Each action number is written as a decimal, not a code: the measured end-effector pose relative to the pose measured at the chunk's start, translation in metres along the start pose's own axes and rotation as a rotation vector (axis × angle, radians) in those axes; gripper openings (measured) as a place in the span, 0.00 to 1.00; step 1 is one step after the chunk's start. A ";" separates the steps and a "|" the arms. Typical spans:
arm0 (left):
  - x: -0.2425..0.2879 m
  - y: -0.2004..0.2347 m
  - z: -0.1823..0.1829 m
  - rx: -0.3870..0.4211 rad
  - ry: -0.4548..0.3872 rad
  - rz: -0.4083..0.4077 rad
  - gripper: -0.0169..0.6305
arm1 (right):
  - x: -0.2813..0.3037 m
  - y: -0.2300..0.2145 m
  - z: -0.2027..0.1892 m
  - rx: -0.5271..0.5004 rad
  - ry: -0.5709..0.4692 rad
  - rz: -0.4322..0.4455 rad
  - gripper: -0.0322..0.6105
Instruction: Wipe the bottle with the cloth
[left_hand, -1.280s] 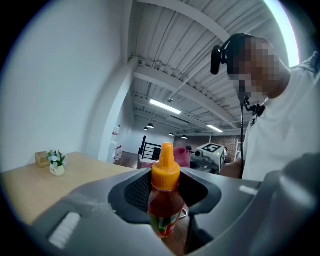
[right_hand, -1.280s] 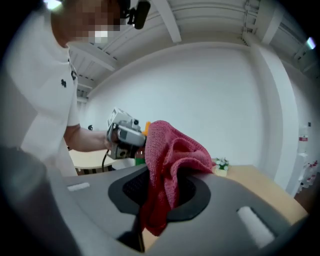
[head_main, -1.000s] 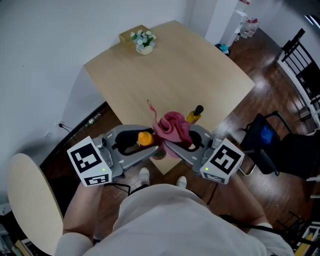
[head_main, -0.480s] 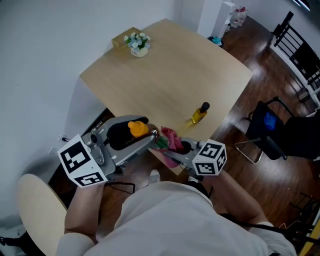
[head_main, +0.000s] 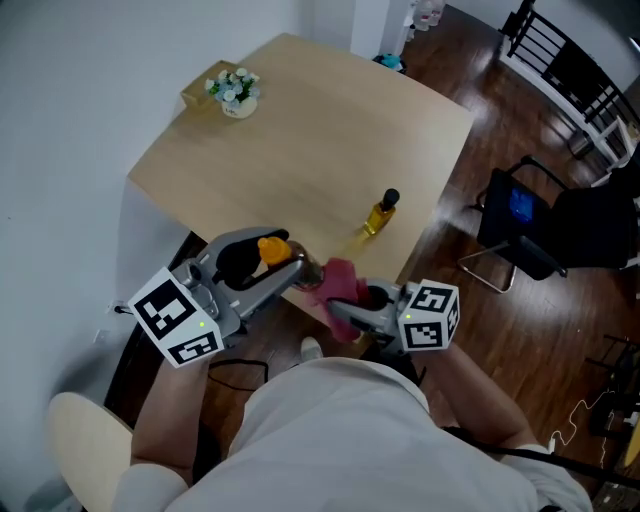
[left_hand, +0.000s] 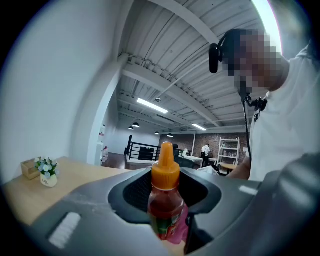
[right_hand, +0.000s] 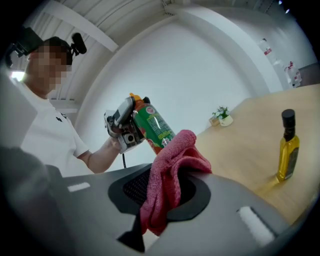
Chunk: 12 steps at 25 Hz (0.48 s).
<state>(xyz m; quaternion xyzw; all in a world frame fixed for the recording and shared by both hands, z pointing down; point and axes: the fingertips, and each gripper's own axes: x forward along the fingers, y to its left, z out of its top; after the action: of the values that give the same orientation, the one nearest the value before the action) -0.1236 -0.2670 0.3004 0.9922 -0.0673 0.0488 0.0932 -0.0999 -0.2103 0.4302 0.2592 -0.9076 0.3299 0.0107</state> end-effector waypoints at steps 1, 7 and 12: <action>0.004 0.004 -0.004 0.009 0.013 0.007 0.27 | -0.009 -0.003 0.003 0.003 -0.021 -0.028 0.17; 0.043 0.041 -0.070 0.032 0.117 0.074 0.27 | -0.075 -0.011 0.019 -0.139 -0.094 -0.311 0.17; 0.083 0.064 -0.133 0.040 0.157 0.136 0.27 | -0.128 -0.013 0.013 -0.141 -0.122 -0.476 0.17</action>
<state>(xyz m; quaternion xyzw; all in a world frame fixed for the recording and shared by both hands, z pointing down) -0.0621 -0.3140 0.4513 0.9801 -0.1260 0.1340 0.0750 0.0188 -0.1675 0.4030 0.4838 -0.8407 0.2376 0.0513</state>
